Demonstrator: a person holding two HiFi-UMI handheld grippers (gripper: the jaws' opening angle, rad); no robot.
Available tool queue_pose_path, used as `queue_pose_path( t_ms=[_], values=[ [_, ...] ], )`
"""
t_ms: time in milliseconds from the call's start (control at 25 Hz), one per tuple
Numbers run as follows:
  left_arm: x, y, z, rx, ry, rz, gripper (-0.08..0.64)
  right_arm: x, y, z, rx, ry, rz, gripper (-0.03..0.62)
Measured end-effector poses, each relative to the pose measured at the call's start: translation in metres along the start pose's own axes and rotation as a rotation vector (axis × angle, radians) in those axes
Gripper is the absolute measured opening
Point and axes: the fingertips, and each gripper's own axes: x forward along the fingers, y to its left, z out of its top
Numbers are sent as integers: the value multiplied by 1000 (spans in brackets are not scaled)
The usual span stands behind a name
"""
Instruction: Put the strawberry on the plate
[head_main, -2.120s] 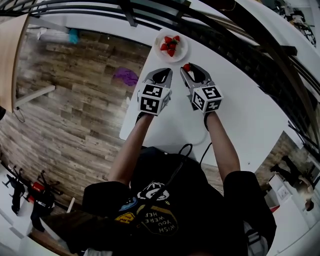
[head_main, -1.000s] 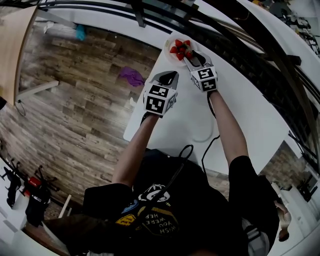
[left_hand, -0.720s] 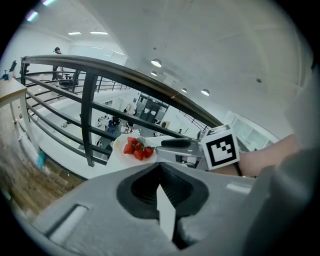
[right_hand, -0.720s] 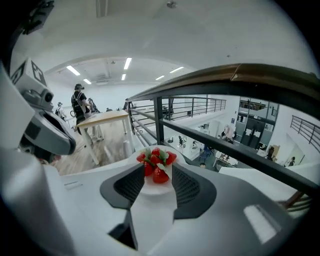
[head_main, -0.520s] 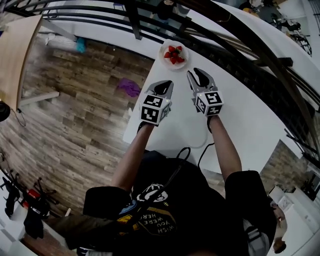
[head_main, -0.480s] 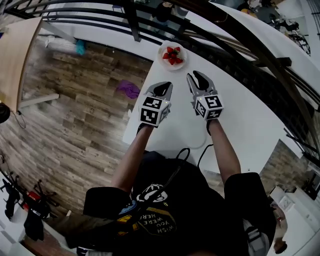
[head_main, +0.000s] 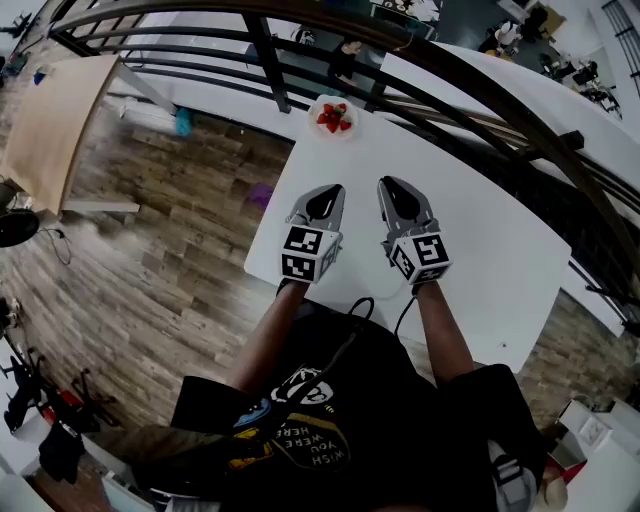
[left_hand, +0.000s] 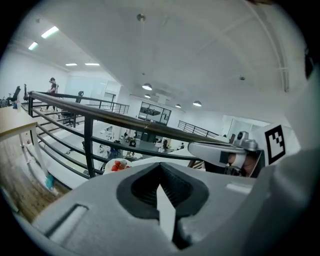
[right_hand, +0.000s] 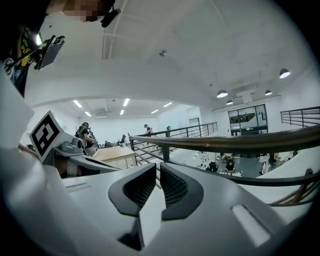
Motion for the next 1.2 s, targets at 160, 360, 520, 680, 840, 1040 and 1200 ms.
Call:
queue_pose_path(
  t_ms=[160,360,520,680,840,1040,1200],
  values=[
    [-40,-40,7,30,-52,36,5,-57,12,19,-3,-47,6,14],
    [-79,-82,8,71,-127,90,5,-117,28,28,31,-80,30,8],
    [-95,-108,2,65,-148,88,5,-146,41,28,35,-91,55,8],
    [-111,-136,-4,84,-170,60,5,-171,56,26,24,-110,84,3],
    [-125,-149,-7,104,-189,59,5,-187,70,22,41,-127,110,3],
    [-127,-159,-7,105,-196,60,5,-201,72,19,37,-123,113,3],
    [-131,-161,-8,106,-202,52,5,-207,74,19,54,-136,103,3]
  ],
)
